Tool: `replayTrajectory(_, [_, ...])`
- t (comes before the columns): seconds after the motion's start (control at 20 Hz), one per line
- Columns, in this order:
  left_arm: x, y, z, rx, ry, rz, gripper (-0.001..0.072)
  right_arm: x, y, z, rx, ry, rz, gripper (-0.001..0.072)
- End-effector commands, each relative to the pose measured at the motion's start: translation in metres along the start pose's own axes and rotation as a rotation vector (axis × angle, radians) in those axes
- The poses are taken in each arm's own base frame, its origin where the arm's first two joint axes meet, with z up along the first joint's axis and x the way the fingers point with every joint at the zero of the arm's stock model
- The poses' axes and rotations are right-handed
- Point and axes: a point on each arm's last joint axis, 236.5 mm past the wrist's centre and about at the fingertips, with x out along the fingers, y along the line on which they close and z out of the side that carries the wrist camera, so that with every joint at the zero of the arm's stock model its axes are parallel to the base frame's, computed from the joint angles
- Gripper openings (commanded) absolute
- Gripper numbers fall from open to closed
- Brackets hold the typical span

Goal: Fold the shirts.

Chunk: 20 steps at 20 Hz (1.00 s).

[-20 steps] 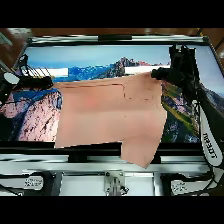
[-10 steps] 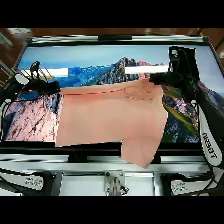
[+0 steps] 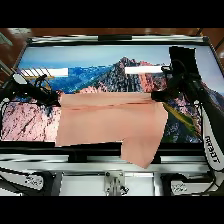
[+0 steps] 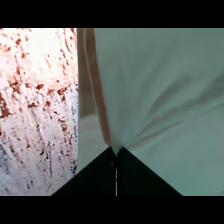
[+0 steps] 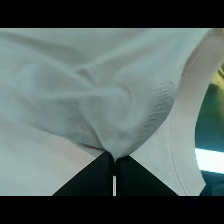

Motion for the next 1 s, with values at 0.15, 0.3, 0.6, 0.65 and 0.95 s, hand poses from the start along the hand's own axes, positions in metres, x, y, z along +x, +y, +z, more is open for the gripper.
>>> replayTrajectory(0.15, [-0.002,0.015,-0.021,-0.014,0.083,0.025,0.0041,0.003,-0.021,-0.008,0.055,0.034,-0.06,0.006])
replayTrajectory(0.3, [-0.003,0.018,-0.02,-0.023,0.079,0.025,0.0041,0.014,-0.022,-0.014,0.084,0.067,-0.061,0.006])
replayTrajectory(0.6, [0.006,0.005,-0.025,-0.003,0.112,0.017,0.0041,0.028,-0.01,-0.031,0.136,0.147,-0.008,0.006])
replayTrajectory(0.65, [0.009,0.003,-0.028,-0.003,0.131,0.014,0.0041,0.027,-0.011,-0.037,0.137,0.174,-0.013,0.006])
replayTrajectory(0.95, [0.021,0.0,-0.038,-0.025,0.178,0.01,0.0093,0.023,-0.009,-0.048,0.162,0.225,-0.011,0.0167])
